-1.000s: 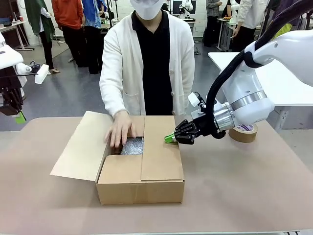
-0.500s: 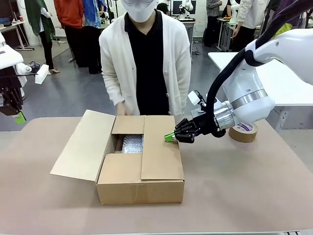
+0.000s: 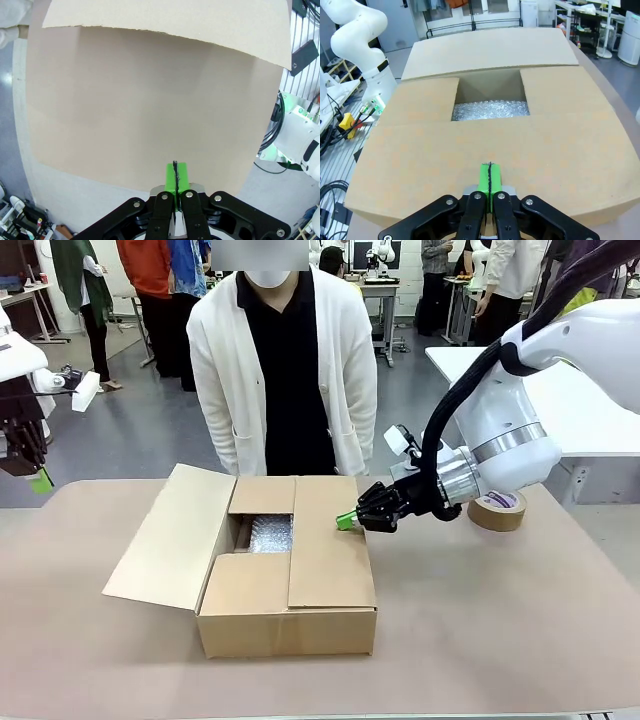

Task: Wrap the clocks to prevent damage.
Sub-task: Push the left (or right) flap of the Package Box to close it.

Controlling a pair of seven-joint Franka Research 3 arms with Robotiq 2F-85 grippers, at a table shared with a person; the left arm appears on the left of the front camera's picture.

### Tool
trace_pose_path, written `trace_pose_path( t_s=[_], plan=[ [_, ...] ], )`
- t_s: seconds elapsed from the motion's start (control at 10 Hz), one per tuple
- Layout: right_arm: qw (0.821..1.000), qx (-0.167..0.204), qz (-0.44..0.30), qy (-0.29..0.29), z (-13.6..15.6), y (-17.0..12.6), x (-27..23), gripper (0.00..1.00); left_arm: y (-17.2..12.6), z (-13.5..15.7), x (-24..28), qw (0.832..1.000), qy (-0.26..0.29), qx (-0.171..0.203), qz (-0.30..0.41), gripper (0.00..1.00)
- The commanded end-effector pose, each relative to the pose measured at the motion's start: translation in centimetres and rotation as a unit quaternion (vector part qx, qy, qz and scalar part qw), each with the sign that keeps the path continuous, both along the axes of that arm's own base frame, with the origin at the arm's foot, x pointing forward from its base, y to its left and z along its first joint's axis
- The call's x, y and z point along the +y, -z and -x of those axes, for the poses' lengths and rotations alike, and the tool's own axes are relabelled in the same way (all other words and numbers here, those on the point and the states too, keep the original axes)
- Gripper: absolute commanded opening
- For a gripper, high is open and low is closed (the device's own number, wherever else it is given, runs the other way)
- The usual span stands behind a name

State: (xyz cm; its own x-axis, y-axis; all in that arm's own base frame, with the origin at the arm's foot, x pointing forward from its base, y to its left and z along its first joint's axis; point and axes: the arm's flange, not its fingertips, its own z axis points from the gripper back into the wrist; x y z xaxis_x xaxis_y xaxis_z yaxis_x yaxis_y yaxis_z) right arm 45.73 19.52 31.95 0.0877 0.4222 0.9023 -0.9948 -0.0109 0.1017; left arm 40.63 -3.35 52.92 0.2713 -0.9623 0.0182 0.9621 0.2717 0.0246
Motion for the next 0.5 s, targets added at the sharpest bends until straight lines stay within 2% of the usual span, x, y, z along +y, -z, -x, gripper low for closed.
trace_pose_path(
  t_s=[0.0, 0.4],
  plan=[
    [1.000, 0.003, 0.002, 0.006, 0.13, 0.58, -0.02, 0.01, -0.04, -0.02, -0.10, 1.000, -0.010, 0.000, 0.002, 0.00],
    [1.000, 0.003, 0.002, 0.006, 0.13, 0.58, -0.02, 0.01, 0.00, 0.00, 0.00, 1.000, 0.000, 0.000, 0.000, 0.00]
  ],
)
